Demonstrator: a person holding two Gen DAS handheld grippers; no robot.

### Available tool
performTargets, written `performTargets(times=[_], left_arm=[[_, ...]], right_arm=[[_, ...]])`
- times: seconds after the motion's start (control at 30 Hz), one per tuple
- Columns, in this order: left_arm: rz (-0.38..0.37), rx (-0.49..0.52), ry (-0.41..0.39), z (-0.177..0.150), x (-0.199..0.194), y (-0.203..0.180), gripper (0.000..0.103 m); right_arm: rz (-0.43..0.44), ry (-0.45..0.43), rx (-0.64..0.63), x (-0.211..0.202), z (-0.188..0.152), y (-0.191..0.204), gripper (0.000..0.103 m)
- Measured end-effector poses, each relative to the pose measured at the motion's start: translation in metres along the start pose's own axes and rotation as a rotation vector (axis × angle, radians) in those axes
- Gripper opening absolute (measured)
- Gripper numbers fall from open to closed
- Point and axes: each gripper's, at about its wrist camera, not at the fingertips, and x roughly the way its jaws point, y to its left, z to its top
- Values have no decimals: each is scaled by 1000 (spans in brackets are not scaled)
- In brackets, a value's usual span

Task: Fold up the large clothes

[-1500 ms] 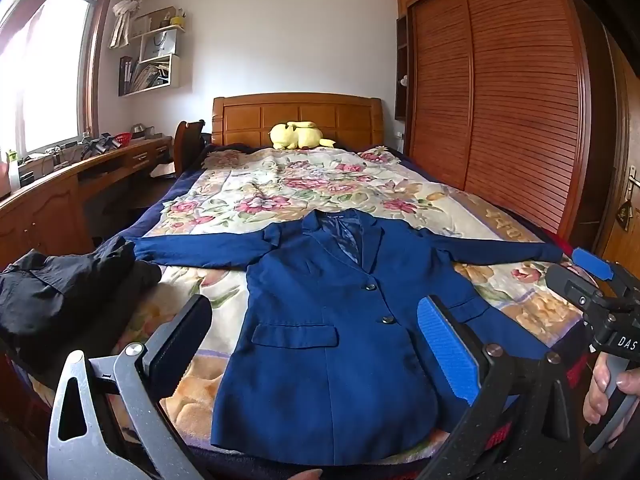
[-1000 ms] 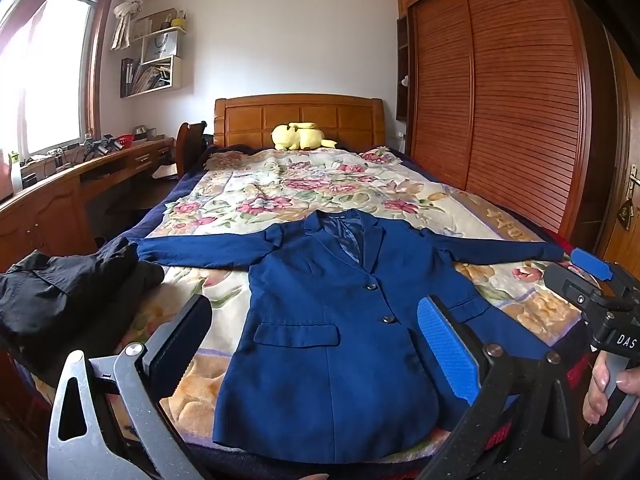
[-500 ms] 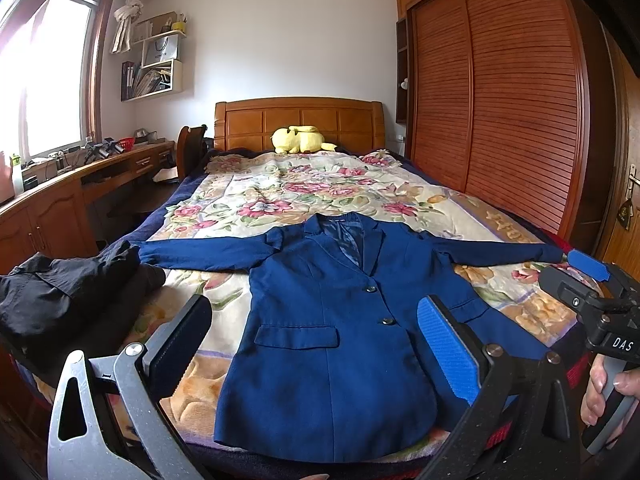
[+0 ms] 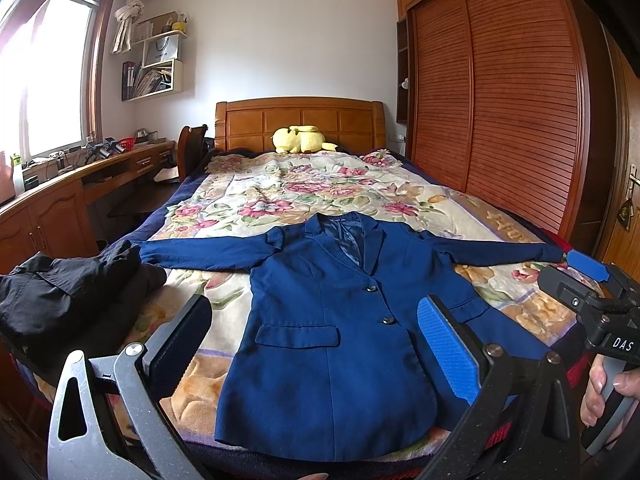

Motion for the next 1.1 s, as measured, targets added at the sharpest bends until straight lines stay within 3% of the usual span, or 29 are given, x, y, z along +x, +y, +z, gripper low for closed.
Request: performTargets(times=[1.1], left_arm=[[10,0,10,10,-6,0,103]], right_arm=[[3,-4,-1,-1,1,1,103]])
